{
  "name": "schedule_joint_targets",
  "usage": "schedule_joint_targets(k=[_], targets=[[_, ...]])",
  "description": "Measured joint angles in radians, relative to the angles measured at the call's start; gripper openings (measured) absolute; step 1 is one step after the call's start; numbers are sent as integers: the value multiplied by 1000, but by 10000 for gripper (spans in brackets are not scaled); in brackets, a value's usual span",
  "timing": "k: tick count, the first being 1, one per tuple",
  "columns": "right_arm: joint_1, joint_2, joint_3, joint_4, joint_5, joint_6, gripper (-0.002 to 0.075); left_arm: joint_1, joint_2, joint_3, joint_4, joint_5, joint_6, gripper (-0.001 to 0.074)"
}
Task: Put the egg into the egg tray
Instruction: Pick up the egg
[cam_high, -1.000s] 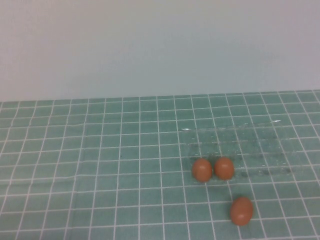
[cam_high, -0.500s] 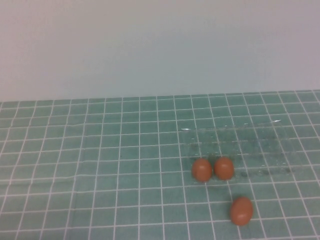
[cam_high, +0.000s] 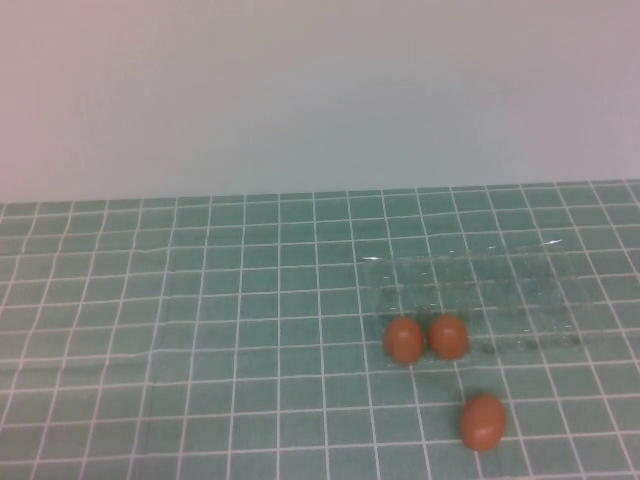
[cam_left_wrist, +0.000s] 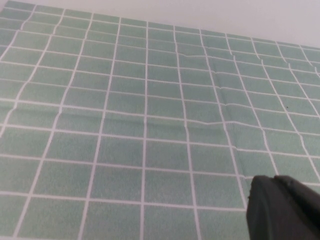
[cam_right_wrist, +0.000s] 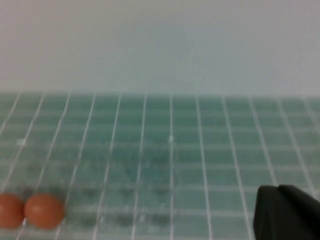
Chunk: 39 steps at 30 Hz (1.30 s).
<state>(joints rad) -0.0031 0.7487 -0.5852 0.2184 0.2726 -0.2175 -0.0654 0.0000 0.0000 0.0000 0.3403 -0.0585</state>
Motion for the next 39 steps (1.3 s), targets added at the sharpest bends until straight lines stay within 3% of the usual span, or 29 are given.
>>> schedule_joint_targets(k=[6, 11, 14, 20, 23, 27, 30, 34, 36, 39], targets=[[2, 295, -322, 40, 500, -49, -1, 0, 0, 0, 0, 0, 0, -1], [106, 534, -546, 95, 757, -90, -1, 0, 0, 0, 0, 0, 0, -1], [224, 625, -613, 88, 785, -23, -1, 0, 0, 0, 0, 0, 0, -1], [472, 754, -639, -84, 744, 334, -1, 0, 0, 0, 0, 0, 0, -1], [518, 825, -639, -143, 740, 501, -1, 0, 0, 0, 0, 0, 0, -1], [527, 904, -639, -164, 731, 578, 11, 0, 0, 0, 0, 0, 0, -1], [527, 942, -639, -165, 714, 592, 114, 0, 0, 0, 0, 0, 0, -1], [527, 975, -640, -141, 686, 621, 386, 0, 0, 0, 0, 0, 0, -1], [527, 994, -643, -131, 686, 631, 485, 0, 0, 0, 0, 0, 0, -1], [527, 1032, -645, -118, 686, 634, 547, 0, 0, 0, 0, 0, 0, -1]])
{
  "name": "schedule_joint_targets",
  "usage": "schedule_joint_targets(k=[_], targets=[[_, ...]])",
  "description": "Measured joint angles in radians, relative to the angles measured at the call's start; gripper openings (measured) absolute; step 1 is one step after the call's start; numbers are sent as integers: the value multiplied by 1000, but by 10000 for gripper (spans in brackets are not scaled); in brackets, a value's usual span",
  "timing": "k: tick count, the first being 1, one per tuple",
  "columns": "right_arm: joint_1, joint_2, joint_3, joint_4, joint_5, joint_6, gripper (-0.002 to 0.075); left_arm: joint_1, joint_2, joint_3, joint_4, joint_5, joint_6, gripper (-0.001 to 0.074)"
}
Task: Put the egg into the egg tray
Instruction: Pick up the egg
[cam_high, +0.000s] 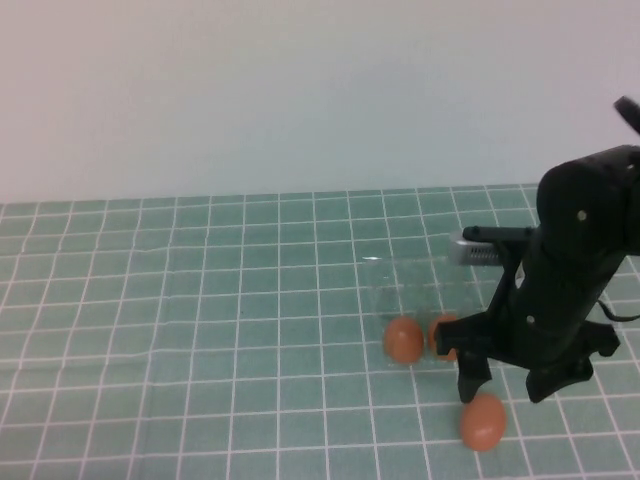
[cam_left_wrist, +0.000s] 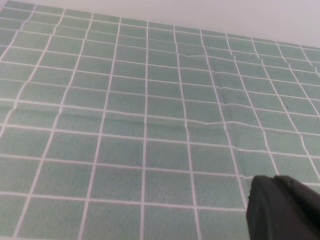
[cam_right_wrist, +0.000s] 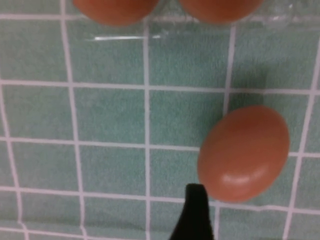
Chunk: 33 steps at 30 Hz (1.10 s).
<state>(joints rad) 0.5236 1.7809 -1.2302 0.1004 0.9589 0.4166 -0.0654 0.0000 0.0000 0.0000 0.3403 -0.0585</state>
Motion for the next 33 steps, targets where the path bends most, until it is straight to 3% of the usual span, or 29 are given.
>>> schedule_joint_targets(k=[16, 23, 33], targets=[[0, 176, 0, 18, -56, -6, 561, 0, 0, 0, 0, 0, 0, -1], [0, 197, -1, 3, -66, -55, 422, 0, 0, 0, 0, 0, 0, -1], [0, 197, -1, -21, -66, -150, 411, 0, 0, 0, 0, 0, 0, -1]])
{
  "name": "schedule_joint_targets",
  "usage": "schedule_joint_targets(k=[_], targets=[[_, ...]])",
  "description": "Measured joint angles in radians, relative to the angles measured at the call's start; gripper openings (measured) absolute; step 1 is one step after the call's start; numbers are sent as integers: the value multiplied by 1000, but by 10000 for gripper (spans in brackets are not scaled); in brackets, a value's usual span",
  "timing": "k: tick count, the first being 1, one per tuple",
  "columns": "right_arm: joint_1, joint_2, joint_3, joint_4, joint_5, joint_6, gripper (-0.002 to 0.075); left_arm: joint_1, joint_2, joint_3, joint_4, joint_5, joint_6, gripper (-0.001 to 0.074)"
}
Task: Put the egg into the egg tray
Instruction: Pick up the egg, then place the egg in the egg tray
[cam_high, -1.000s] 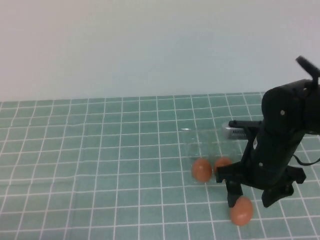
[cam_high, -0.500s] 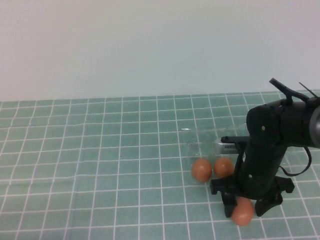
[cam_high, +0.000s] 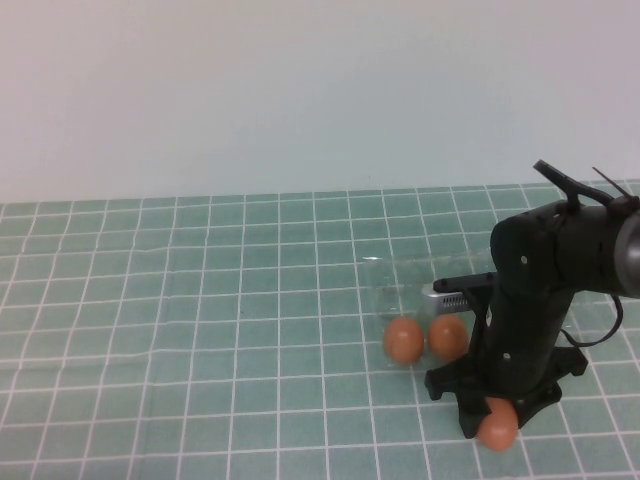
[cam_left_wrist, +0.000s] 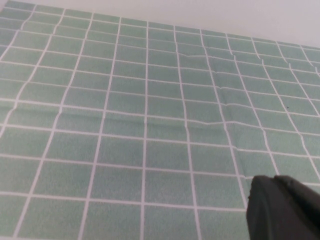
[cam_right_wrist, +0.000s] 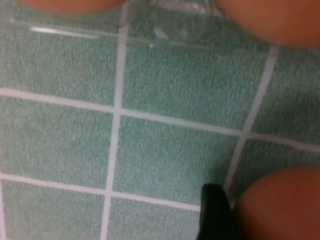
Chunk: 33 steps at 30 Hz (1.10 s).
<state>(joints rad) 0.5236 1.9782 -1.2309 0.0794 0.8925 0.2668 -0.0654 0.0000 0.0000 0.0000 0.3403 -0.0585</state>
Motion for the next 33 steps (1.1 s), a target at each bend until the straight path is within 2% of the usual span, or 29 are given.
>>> schedule_joint_targets(k=[15, 22, 28, 33], targets=[[0, -6, -2, -39, -76, -67, 372, 0, 0, 0, 0, 0, 0, -1], [0, -122, -2, -61, -103, -124, 372, 0, 0, 0, 0, 0, 0, -1], [0, -257, -2, -244, -135, -94, 372, 0, 0, 0, 0, 0, 0, -1], [0, -323, 57, -534, -271, 128, 372, 0, 0, 0, 0, 0, 0, -1]])
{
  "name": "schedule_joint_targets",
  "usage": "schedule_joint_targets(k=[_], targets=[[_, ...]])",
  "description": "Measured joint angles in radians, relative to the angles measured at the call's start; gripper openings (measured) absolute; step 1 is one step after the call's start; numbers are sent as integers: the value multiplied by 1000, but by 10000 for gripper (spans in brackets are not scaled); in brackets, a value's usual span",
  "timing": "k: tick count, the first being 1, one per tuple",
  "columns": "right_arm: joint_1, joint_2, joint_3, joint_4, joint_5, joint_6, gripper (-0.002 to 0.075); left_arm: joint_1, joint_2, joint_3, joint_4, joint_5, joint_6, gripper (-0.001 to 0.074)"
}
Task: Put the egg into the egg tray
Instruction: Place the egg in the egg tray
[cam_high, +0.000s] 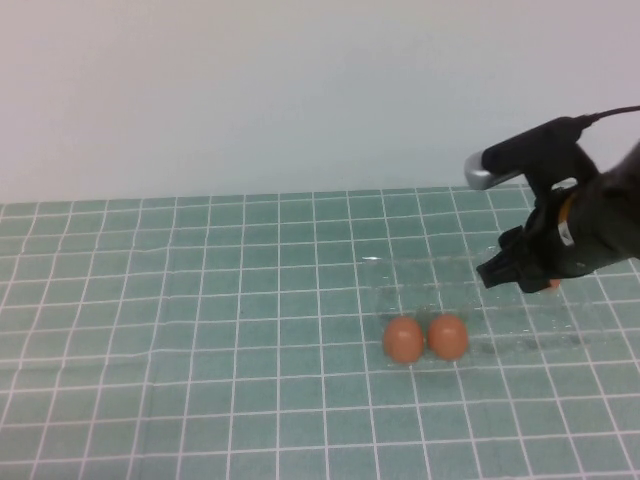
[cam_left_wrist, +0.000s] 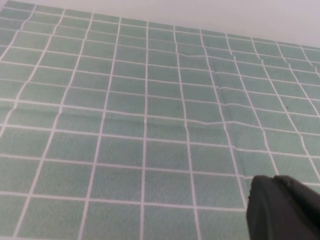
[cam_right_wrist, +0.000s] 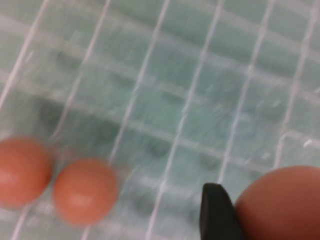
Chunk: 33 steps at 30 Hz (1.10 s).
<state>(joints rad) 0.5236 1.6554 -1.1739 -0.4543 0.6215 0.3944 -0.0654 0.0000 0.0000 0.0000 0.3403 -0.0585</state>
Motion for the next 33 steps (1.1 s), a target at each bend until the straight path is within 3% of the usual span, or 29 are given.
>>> schedule_joint_targets(k=[4, 10, 17, 22, 33], targets=[[-2, -48, 145, -277, -219, 283, 372, 0, 0, 0, 0, 0, 0, -1], [-2, -87, 336, -851, -567, 792, 367, 0, 0, 0, 0, 0, 0, -1], [0, -87, 358, -1167, -492, 1008, 366, 0, 0, 0, 0, 0, 0, -1], [0, -87, 358, -1246, -442, 1160, 365, 0, 0, 0, 0, 0, 0, -1], [0, -112, 358, -1255, -457, 1188, 365, 0, 0, 0, 0, 0, 0, -1]])
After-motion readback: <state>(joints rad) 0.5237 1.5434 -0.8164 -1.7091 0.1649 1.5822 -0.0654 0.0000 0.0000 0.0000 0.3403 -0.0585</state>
